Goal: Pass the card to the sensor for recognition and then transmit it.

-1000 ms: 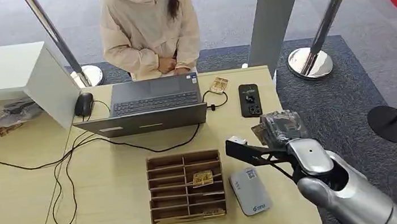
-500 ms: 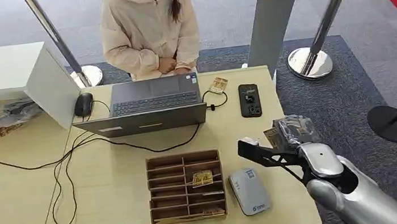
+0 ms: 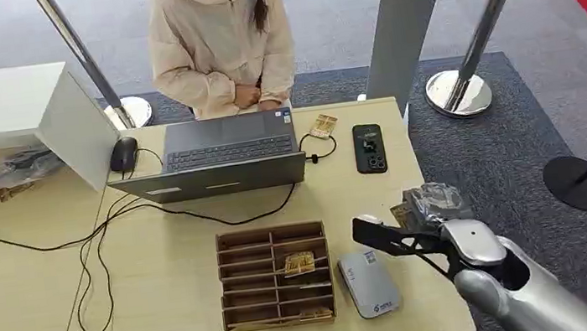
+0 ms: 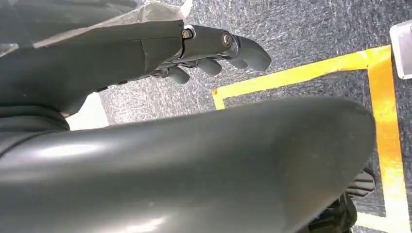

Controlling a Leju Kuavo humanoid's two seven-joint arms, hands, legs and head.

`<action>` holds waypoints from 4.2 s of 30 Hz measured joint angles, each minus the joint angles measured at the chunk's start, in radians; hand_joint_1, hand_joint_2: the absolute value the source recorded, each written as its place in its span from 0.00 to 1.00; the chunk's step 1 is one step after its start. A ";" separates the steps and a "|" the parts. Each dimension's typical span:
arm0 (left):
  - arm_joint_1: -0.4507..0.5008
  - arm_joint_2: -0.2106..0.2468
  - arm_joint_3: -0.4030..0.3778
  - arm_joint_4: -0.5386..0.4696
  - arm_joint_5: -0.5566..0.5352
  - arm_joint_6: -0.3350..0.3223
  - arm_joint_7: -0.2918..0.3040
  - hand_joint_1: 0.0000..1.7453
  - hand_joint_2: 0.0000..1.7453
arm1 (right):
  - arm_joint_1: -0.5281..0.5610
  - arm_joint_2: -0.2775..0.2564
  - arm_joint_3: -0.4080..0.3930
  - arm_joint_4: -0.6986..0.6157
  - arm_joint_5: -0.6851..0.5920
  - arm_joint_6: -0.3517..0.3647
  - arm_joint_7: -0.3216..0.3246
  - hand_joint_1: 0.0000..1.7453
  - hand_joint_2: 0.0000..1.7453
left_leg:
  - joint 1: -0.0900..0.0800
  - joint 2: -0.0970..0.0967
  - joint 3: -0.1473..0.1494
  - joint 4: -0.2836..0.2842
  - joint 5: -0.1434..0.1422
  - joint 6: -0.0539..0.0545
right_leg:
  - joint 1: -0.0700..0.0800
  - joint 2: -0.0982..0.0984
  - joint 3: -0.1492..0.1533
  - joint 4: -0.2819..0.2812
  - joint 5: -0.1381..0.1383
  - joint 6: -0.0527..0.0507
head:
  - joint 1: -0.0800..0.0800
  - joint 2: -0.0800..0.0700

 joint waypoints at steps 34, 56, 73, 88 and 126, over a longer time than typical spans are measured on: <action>-0.001 0.000 0.000 0.000 -0.008 0.005 -0.011 0.00 0.00 | -0.025 0.063 0.127 0.084 -0.085 0.024 -0.013 1.00 1.00 | 0.000 0.000 0.000 0.000 0.000 0.000 | 0.000 0.000 0.000 0.000 0.000 0.000 | 0.000 0.000; 0.000 -0.002 0.000 0.000 -0.021 0.005 -0.018 0.00 0.00 | -0.125 0.054 0.057 0.023 -0.001 -0.224 -0.002 1.00 1.00 | 0.000 0.000 0.000 0.000 0.000 0.000 | 0.000 0.000 0.000 0.000 0.000 0.000 | 0.000 0.000; -0.001 -0.014 -0.001 0.000 -0.047 0.005 0.004 0.00 0.00 | -0.145 0.103 -0.084 -0.067 0.068 -0.621 -0.032 1.00 1.00 | 0.000 0.000 0.000 0.000 0.000 0.000 | 0.000 0.000 0.000 0.000 0.000 0.000 | 0.000 0.000; -0.006 -0.027 -0.003 -0.001 -0.097 0.010 -0.057 0.00 0.00 | -0.284 0.291 -0.105 -0.044 -0.159 -0.735 -0.237 1.00 1.00 | 0.000 0.000 0.000 0.000 0.000 0.000 | 0.000 0.000 0.000 0.002 0.000 0.000 | 0.000 0.000; -0.005 -0.040 -0.009 -0.002 -0.116 -0.004 -0.065 0.00 0.00 | -0.401 0.464 -0.003 0.229 -0.121 -0.742 -0.268 1.00 1.00 | 0.000 0.000 0.000 0.000 0.000 -0.001 | 0.000 0.000 -0.001 0.002 0.000 0.000 | 0.000 0.000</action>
